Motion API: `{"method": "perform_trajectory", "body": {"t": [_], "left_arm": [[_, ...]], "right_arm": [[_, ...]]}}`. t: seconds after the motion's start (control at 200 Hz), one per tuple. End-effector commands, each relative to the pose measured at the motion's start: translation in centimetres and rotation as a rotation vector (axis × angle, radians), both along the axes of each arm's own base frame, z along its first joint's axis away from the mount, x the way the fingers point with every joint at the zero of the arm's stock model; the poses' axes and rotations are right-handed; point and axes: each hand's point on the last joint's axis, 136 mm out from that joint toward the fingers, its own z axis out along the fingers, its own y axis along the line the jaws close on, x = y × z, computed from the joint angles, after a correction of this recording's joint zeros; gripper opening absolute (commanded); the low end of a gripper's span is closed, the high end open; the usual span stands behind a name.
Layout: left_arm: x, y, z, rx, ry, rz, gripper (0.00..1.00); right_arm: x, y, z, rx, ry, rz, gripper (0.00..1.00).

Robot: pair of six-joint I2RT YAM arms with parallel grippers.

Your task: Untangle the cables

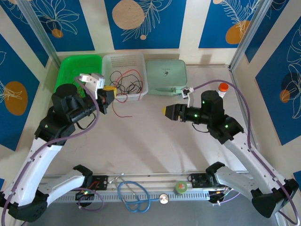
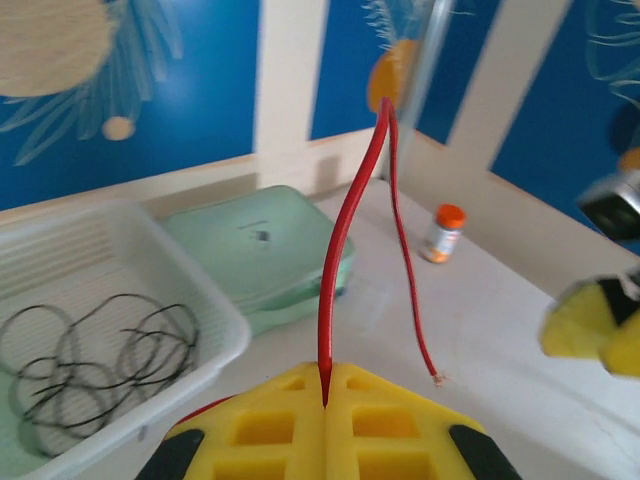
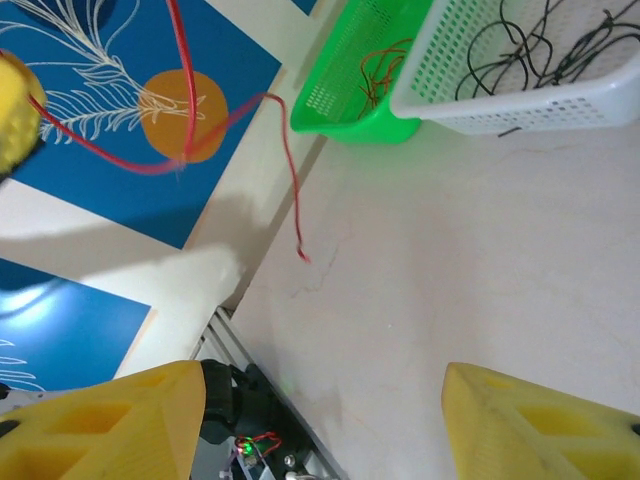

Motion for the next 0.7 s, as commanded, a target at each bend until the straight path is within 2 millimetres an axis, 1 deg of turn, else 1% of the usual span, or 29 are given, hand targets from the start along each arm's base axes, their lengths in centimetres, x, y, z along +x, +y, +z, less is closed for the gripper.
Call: {"method": "perform_trajectory", "body": {"t": [0.0,0.09,0.21,0.275,0.285,0.365,0.47,0.54,0.67,0.695], "left_arm": [[1.4,3.4,0.1,0.081,0.046,0.214,0.0],[2.6,4.9,0.7,0.14,0.038,0.307,0.0],[5.0,7.1,1.4,0.223,0.03,0.435,0.0],[6.5,8.2,1.8,0.238,0.045,0.479,0.0],[6.6,8.4,2.1,0.233,0.043,0.486,0.0],[8.6,9.4,2.3,0.224,0.064,0.527,0.0],[11.4,11.3,2.0,0.194,0.1,0.583,0.0],[13.2,12.7,1.5,0.169,0.131,0.611,0.0],[16.7,15.1,-0.2,0.109,0.195,0.634,0.0],[17.4,15.7,-0.8,0.1,0.216,0.64,0.0]], "right_arm": [[-0.8,-0.4,-1.7,-0.035,0.048,-0.044,0.64],[-1.9,0.3,-3.0,-0.059,0.077,-0.027,0.64],[-3.2,1.0,-4.3,-0.093,0.093,-0.006,0.64],[-3.7,1.2,-4.7,-0.112,0.1,-0.001,0.64],[-3.7,1.2,-4.7,-0.115,0.101,0.0,0.64],[-4.1,1.4,-4.7,-0.13,0.102,0.007,0.64],[-4.7,1.5,-4.7,-0.143,0.097,0.011,0.64],[-5.0,1.5,-5.0,-0.154,0.098,0.008,0.64],[-5.7,1.1,-5.2,-0.174,0.106,0.0,0.64],[-5.8,1.0,-5.3,-0.178,0.107,-0.001,0.64]]}}
